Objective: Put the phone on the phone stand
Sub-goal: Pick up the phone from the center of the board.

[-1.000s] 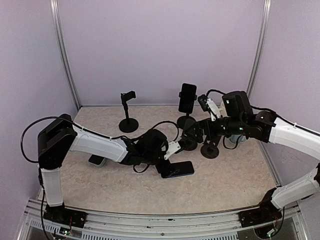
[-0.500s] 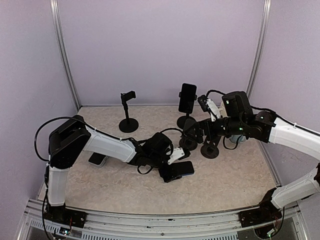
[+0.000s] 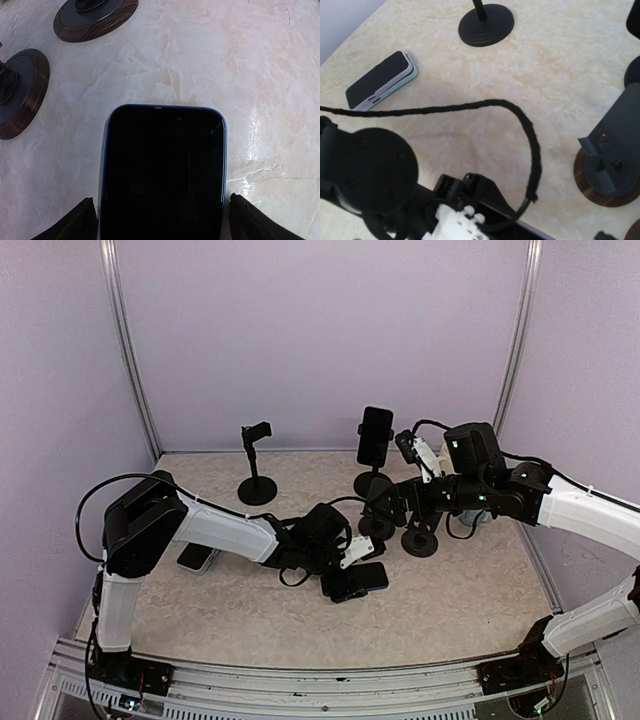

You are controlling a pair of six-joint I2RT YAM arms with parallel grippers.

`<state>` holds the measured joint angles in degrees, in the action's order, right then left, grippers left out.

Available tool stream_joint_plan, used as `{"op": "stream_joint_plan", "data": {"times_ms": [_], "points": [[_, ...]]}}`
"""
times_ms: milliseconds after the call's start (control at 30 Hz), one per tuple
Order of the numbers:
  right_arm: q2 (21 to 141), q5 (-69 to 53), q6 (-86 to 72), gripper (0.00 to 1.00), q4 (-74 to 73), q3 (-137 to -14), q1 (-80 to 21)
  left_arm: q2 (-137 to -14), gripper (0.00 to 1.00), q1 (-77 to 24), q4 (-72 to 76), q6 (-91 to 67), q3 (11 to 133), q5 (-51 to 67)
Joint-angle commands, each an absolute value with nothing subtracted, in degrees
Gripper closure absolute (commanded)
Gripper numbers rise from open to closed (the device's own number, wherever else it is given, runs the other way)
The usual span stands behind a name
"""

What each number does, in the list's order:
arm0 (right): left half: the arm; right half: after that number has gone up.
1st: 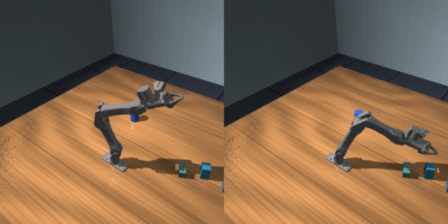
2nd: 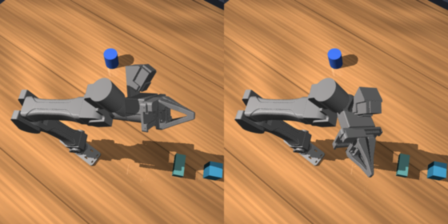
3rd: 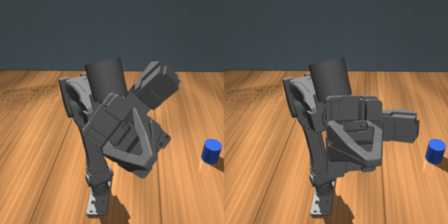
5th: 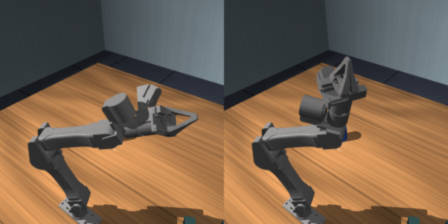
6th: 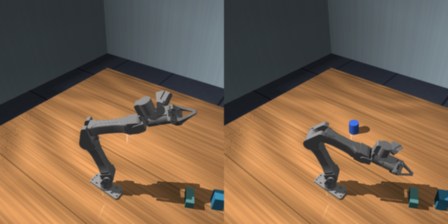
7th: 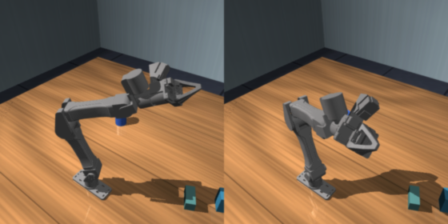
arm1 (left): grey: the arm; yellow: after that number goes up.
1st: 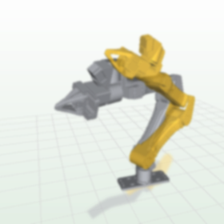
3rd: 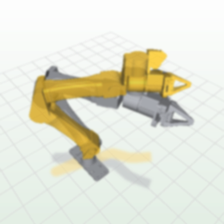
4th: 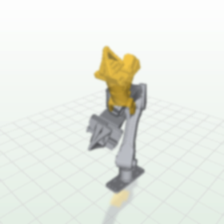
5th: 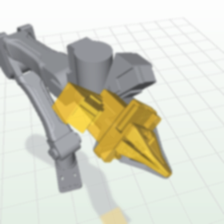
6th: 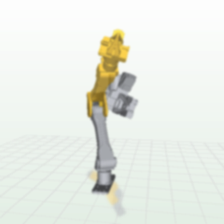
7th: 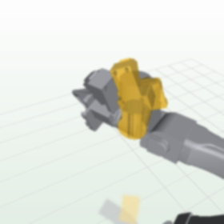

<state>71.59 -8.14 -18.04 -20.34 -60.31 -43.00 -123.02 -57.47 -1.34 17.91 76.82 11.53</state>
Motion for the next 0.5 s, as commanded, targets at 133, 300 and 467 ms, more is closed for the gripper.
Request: {"op": "stream_joint_plan", "data": {"times_ms": [133,300,467], "points": [[71.29,-8.39,-18.23,0.0,-20.73,-60.23,-43.38,-127.24,0.18,-57.33,-8.07,19.36,79.85,14.76],[71.19,-8.09,-18.16,0.0,-20.74,-60.08,-43.37,-128.08,0.22,-56.96,-9.28,18.92,80.67,14.97],[71.24,-8.0,-18.11,0.0,-20.57,-60.02,-43.39,-128.41,0.11,-56.95,-9.25,17.59,80.5,12.21]]}}
